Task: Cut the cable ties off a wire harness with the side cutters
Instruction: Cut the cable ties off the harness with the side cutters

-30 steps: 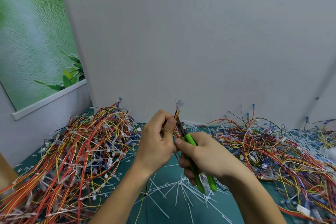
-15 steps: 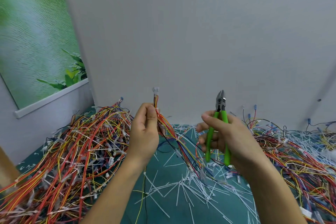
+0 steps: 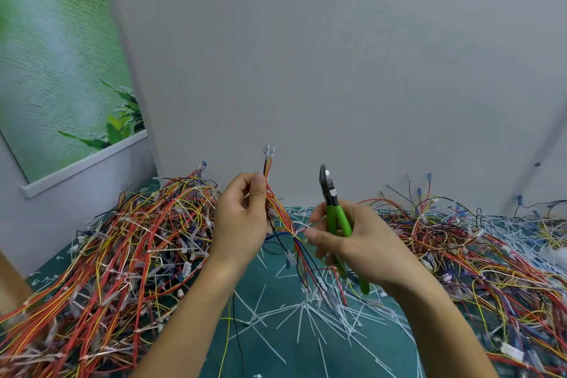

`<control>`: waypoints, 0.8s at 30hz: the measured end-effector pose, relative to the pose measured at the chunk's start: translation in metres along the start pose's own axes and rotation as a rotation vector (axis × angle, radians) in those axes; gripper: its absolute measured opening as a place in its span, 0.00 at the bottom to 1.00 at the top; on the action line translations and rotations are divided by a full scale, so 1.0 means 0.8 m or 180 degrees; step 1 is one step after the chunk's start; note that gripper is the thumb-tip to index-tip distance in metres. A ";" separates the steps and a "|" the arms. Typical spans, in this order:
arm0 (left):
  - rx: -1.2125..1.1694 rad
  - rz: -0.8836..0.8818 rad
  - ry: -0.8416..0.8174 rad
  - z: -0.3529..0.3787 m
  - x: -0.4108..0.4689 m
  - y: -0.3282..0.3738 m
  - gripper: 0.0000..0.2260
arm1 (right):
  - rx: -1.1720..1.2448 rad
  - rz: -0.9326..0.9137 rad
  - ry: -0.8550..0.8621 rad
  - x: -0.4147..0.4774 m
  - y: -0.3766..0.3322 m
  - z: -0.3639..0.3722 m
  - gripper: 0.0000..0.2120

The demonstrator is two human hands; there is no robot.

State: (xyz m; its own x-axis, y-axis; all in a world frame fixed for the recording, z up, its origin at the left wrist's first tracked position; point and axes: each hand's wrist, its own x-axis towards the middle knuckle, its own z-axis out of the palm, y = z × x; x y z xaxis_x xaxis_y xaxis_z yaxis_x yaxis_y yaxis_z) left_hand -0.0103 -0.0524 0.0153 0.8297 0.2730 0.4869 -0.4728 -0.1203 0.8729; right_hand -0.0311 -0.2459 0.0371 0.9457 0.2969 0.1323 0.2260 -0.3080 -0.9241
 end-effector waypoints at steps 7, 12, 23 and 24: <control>-0.0532 -0.0384 0.0008 0.002 0.001 0.010 0.13 | 0.1027 0.0154 0.0126 -0.003 -0.004 -0.016 0.04; -0.1360 -0.0683 0.0028 0.000 0.003 0.017 0.13 | 0.0808 0.0324 0.0131 0.001 0.001 -0.025 0.12; -0.1648 -0.0765 -0.0240 0.006 0.000 0.015 0.11 | 0.0645 -0.0102 -0.0036 0.005 0.007 -0.004 0.07; -0.1534 -0.0741 -0.0251 0.006 0.000 0.015 0.11 | 0.0701 -0.0119 -0.0014 0.005 0.007 -0.005 0.07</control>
State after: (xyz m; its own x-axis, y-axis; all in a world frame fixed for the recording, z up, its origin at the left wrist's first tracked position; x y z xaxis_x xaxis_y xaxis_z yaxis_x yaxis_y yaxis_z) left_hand -0.0147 -0.0582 0.0254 0.9398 0.1656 0.2990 -0.3409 0.3916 0.8547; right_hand -0.0251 -0.2499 0.0338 0.9364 0.3086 0.1668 0.2040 -0.0921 -0.9746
